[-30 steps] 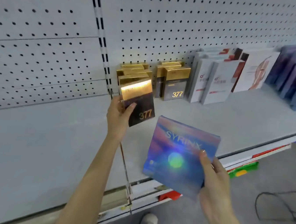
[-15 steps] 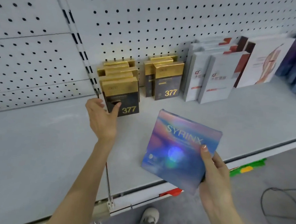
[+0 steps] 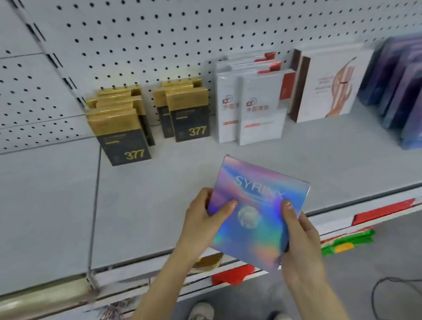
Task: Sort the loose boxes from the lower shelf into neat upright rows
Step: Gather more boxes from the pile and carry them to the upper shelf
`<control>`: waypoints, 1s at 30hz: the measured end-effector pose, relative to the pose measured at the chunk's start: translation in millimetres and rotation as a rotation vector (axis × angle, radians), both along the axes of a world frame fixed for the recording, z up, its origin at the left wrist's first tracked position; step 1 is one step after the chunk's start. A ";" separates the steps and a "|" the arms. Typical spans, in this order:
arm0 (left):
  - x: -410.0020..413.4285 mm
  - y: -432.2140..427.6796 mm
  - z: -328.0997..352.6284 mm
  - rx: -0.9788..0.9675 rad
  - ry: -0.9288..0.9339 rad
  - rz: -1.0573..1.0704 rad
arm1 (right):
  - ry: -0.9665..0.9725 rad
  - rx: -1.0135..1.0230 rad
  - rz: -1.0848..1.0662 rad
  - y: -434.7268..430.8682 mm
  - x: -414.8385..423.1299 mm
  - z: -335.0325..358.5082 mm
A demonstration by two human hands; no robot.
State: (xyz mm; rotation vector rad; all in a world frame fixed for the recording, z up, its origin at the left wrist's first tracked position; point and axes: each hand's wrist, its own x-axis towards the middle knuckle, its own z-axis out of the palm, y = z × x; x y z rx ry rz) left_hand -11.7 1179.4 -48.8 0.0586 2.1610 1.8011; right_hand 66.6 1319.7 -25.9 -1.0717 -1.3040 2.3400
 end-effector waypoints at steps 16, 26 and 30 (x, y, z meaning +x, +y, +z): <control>100.7 293.8 17.2 0.235 -0.030 0.076 | -0.068 0.306 0.082 291.1 122.1 -7.1; 53.4 416.2 0.7 -0.182 0.288 -0.079 | -0.071 0.391 -0.040 426.4 93.9 -33.1; 15.9 472.5 -5.3 -0.237 0.414 0.037 | -0.020 0.498 0.007 489.3 46.4 -32.2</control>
